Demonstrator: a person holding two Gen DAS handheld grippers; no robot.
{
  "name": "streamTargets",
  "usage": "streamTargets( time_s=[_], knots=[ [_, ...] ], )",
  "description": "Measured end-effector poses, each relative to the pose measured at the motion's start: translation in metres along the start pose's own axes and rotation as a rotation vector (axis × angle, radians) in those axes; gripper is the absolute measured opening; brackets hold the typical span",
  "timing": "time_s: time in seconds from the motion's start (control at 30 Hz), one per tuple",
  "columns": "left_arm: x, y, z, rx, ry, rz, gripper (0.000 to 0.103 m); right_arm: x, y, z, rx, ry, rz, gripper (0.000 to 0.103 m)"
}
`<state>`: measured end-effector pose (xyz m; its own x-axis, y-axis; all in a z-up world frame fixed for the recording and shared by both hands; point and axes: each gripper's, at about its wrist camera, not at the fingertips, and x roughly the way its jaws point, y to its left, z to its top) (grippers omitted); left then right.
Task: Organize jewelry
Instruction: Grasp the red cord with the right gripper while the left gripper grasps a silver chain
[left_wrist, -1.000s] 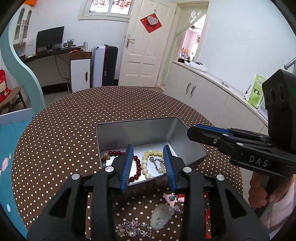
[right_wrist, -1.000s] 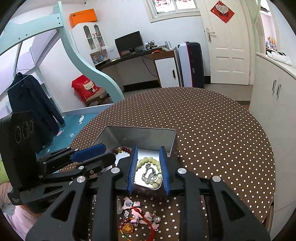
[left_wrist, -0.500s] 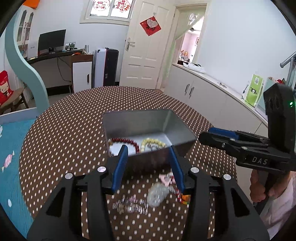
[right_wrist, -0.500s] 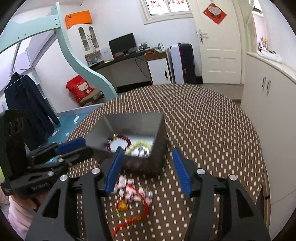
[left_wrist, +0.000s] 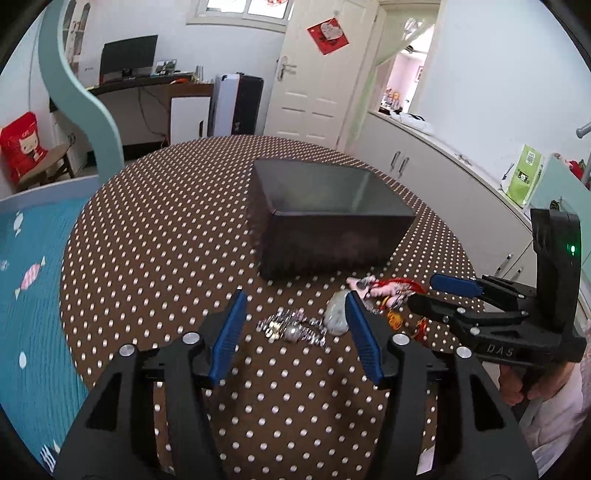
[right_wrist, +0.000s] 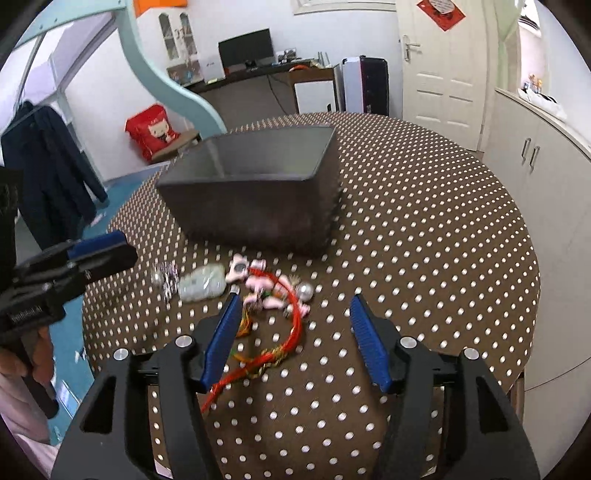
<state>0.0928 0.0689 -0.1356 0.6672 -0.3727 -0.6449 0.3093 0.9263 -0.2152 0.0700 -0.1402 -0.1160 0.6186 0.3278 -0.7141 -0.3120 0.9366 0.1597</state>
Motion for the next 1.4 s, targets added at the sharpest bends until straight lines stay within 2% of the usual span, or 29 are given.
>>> streamTargets(
  time_s=[0.1, 0.17, 0.23, 0.27, 0.33, 0.37, 0.53, 0.77, 0.83, 0.9, 1.13, 1.23, 1.4],
  knots=[
    [-0.001, 0.003, -0.006, -0.009, 0.013, 0.001, 0.059, 0.005, 0.008, -0.009, -0.044, 0.017, -0.036, 0.042],
    [-0.001, 0.004, -0.010, -0.012, 0.019, 0.000, 0.060, 0.005, 0.012, -0.013, -0.085, 0.002, -0.064, 0.036],
    [0.000, 0.004, -0.011, -0.014, 0.023, 0.000, 0.061, 0.005, 0.013, -0.017, -0.126, -0.013, -0.088, 0.022],
    [0.000, 0.005, -0.011, -0.015, 0.025, -0.001, 0.061, 0.005, 0.011, -0.019, -0.129, -0.019, -0.091, 0.019],
    [0.003, 0.004, -0.011, -0.016, 0.030, -0.008, 0.061, 0.005, 0.005, -0.019, -0.112, -0.023, -0.083, 0.007],
    [0.004, 0.003, -0.012, -0.013, 0.032, -0.011, 0.061, 0.005, 0.002, -0.019, -0.103, -0.023, -0.081, 0.005],
    [0.009, -0.001, -0.012, 0.006, 0.032, -0.009, 0.060, 0.006, -0.007, -0.008, -0.067, -0.042, -0.063, 0.004],
    [0.010, -0.002, -0.009, 0.014, 0.016, -0.016, 0.032, -0.024, -0.011, 0.012, -0.047, -0.146, -0.012, 0.003],
    [0.010, -0.005, -0.009, 0.027, 0.017, -0.022, 0.029, -0.034, -0.015, 0.019, -0.031, -0.183, 0.012, 0.003],
    [0.012, -0.008, -0.010, 0.048, 0.026, -0.018, 0.022, -0.042, -0.018, 0.023, -0.018, -0.208, 0.019, 0.003],
    [0.025, -0.010, -0.014, 0.073, 0.065, 0.023, 0.017, -0.056, -0.026, 0.031, 0.007, -0.251, 0.027, 0.003],
    [0.028, -0.008, -0.014, 0.074, 0.073, 0.042, 0.010, -0.057, -0.027, 0.032, 0.011, -0.255, 0.029, 0.003],
    [0.029, -0.003, -0.014, 0.065, 0.071, 0.035, 0.010, -0.052, -0.031, 0.032, 0.023, -0.243, 0.025, 0.004]
  ],
)
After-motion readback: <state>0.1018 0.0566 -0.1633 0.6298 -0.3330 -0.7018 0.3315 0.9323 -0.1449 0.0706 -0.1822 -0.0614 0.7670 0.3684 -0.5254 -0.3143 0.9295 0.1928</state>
